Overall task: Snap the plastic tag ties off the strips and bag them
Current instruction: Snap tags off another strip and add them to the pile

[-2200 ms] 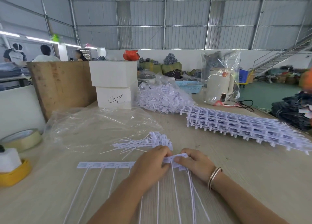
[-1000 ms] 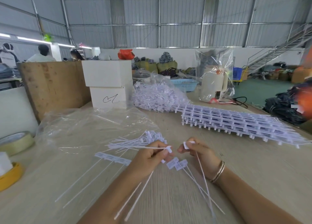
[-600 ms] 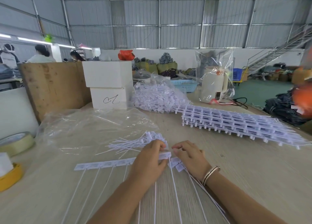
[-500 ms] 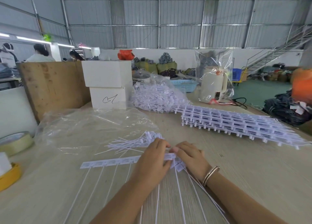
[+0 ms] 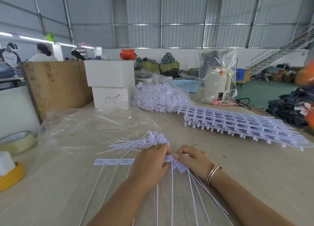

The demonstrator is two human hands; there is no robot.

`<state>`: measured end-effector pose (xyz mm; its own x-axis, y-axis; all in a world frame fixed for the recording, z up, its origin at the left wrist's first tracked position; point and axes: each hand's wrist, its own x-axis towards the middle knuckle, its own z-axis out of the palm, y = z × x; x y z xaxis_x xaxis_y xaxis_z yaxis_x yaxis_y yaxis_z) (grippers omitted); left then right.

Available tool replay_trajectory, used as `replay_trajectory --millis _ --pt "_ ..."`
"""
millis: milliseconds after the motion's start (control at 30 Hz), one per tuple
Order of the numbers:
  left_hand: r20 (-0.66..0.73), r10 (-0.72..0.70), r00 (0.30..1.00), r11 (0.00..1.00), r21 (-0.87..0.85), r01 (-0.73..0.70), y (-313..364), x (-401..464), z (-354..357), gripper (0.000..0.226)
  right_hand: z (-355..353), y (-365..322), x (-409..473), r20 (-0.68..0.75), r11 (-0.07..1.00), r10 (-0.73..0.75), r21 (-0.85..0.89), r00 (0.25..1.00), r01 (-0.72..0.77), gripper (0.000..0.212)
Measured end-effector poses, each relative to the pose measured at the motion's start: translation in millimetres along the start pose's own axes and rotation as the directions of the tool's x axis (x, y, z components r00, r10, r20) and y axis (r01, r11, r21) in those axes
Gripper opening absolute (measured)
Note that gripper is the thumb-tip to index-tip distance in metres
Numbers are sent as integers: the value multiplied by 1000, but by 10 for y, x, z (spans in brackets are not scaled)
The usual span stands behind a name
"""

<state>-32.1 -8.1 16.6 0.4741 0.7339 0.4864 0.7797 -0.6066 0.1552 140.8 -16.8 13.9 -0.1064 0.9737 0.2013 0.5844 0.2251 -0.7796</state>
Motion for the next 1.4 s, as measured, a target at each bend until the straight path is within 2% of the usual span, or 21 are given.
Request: replay_trajectory --millis 67,200,367,500,567,733,800,867,933,967,1000,1033,1100,1133,1267,1400 --pt "-23 -8 1000 1000 5 8 -17 11 1 12 -4 -34 -9 35 999 -14 -47 999 15 17" --pt "-23 -25 999 998 -64 24 -47 -6 15 14 -16 -23 -15 2 998 -34 -46 999 34 22" --pt "2 -105 994 975 -199 103 -81 0 37 13 -13 -27 -30 -7 982 -82 172 997 82 13" --pt "73 -154 985 904 -393 171 -85 6 50 12 -18 13 -8 -26 976 -109 188 994 112 16" --pt "110 -174 979 847 -490 206 -88 10 46 9 -25 33 5 -37 981 -111 158 993 115 10" --pt "114 -161 980 792 -578 197 -114 8 44 9 -8 86 34 -56 976 -104 187 993 112 8" --pt "83 -178 981 737 -649 189 -111 18 40 11 -13 81 42 -85 942 -95 313 992 118 13" --pt "64 -229 971 681 -703 206 -133 23 37 13 -56 66 44 -149 863 -58 489 987 125 17" --pt "63 -248 967 658 -721 216 -164 3 35 13 -93 55 34 -182 830 3 549 983 99 19" --pt "59 -241 969 667 -715 210 -172 -6 36 13 -95 55 35 -184 864 28 498 983 69 20" --pt "52 -236 970 683 -701 204 -174 -13 41 13 -91 64 40 -170 931 40 364 985 25 21" --pt "42 -239 970 709 -676 204 -167 -12 46 12 -77 84 49 -133 987 40 158 990 -18 19" --pt "9 -236 972 780 -595 195 -150 -7 52 8 -34 110 65 -57 976 28 -213 998 -39 16" --pt "-7 -217 976 814 -552 178 -140 -7 52 8 -15 115 73 -48 951 18 -308 999 -32 14" --pt "-49 -133 990 880 -466 95 -94 -28 17 13 23 140 98 -66 927 3 -374 998 -27 4" --pt "-63 -79 995 925 -376 49 -64 -16 8 19 4 124 85 -199 982 -7 -185 980 -31 7"
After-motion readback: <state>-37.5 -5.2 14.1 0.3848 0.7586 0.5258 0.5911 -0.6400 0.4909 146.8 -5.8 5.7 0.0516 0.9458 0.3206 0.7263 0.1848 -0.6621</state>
